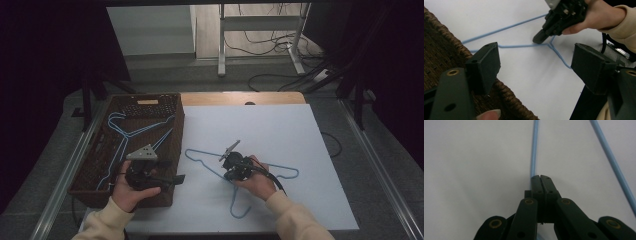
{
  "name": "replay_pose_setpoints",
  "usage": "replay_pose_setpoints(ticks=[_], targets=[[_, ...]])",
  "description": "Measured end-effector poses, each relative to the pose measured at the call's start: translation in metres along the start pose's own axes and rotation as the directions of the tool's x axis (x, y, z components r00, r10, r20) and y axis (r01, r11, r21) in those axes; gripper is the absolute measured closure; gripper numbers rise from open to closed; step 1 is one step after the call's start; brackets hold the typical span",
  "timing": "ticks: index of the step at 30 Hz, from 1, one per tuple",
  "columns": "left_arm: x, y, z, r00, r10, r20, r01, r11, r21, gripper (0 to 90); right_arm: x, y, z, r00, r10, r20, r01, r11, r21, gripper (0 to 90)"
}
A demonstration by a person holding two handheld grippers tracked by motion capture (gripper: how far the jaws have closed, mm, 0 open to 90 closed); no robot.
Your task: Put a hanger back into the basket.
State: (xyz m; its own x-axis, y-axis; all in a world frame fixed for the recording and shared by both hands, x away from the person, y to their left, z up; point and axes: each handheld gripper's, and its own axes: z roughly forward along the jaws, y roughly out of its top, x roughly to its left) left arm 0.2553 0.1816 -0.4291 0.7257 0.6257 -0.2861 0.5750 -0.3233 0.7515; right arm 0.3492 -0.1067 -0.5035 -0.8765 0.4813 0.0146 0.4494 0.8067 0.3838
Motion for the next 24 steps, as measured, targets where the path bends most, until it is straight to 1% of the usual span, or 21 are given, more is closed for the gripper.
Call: replay_pose_setpoints(ticks=[1, 2, 4, 8, 9, 10, 11, 12, 13, 14, 15, 17, 19, 21, 24], targets=[[0.0, 0.0, 0.0, 1.0, -0.001, 0.001, 0.001, 1.0, -0.001, 23.1, 0.0, -0.008, -0.006, 0.9998, 0.017, 0.001, -0.017, 1.0, -0.011, 89.8], [0.0, 0.0, 0.0, 1.0, -0.001, 0.001, 0.001, 1.0, -0.001, 23.2, -0.002, -0.012, -0.011, 0.9996, 0.028, 0.006, -0.028, 0.999, -0.019, 89.8], [0.001, -0.001, -0.002, 1.0, -0.004, 0.0, 0.004, 1.0, -0.005, 23.1, -0.01, -0.024, -0.025, 0.9977, 0.066, 0.012, -0.066, 0.997, -0.035, 89.8], [0.001, -0.001, -0.002, 1.0, -0.006, -0.002, 0.006, 1.0, -0.006, 23.2, -0.024, -0.059, -0.048, 0.9894, 0.138, 0.046, -0.135, 0.99, -0.045, 89.8], [0.001, -0.001, -0.002, 1.0, -0.006, -0.002, 0.006, 1.0, -0.006, 23.2, -0.024, -0.059, -0.048, 0.9894, 0.138, 0.046, -0.135, 0.99, -0.045, 89.8], [0.0, 0.0, -0.002, 1.0, -0.005, -0.002, 0.005, 1.0, -0.007, 23.2, -0.03, -0.078, -0.057, 0.9826, 0.176, 0.061, -0.173, 0.984, -0.045, 89.8], [0.0, 0.0, -0.002, 1.0, -0.005, -0.002, 0.005, 1.0, -0.007, 23.2, -0.032, -0.086, -0.06, 0.9775, 0.197, 0.074, -0.195, 0.98, -0.039, 89.8], [0.0, 0.0, -0.002, 1.0, -0.005, -0.003, 0.005, 1.0, -0.008, 23.2, -0.035, -0.094, -0.063, 0.9732, 0.209, 0.095, -0.207, 0.978, -0.029, 89.8], [0.0, 0.0, -0.002, 1.0, -0.005, -0.003, 0.005, 1.0, -0.008, 23.2, -0.035, -0.094, -0.063, 0.9732, 0.209, 0.095, -0.207, 0.978, -0.029, 89.8], [-0.001, 0.0, -0.003, 1.0, -0.005, -0.002, 0.005, 0.9999, -0.009, 23.2, -0.037, -0.102, -0.065, 0.968, 0.221, 0.12, -0.22, 0.975, -0.019, 89.8], [-0.001, 0.0, -0.003, 1.0, -0.004, -0.002, 0.004, 0.9999, -0.011, 23.2, -0.044, -0.114, -0.069, 0.9548, 0.259, 0.146, -0.259, 0.966, -0.017, 89.8], [-0.001, 0.0, -0.003, 1.0, -0.004, -0.003, 0.004, 0.9999, -0.011, 23.2, -0.052, -0.122, -0.072, 0.9412, 0.294, 0.166, -0.294, 0.955, -0.023, 89.8], [-0.001, 0.0, -0.003, 1.0, -0.004, -0.003, 0.004, 0.9999, -0.01, 23.2, -0.059, -0.126, -0.073, 0.9292, 0.312, 0.198, -0.316, 0.949, -0.013, 89.8], [-0.001, 0.0, -0.003, 1.0, -0.004, -0.003, 0.004, 0.9999, -0.01, 23.2, -0.064, -0.128, -0.072, 0.923, 0.327, 0.202, -0.331, 0.943, -0.014, 89.8], [-0.001, -0.001, -0.004, 1.0, -0.008, -0.004, 0.008, 0.9999, -0.009, 23.2, -0.066, -0.128, -0.069, 0.9209, 0.33, 0.207, -0.335, 0.942, -0.012, 89.8]])
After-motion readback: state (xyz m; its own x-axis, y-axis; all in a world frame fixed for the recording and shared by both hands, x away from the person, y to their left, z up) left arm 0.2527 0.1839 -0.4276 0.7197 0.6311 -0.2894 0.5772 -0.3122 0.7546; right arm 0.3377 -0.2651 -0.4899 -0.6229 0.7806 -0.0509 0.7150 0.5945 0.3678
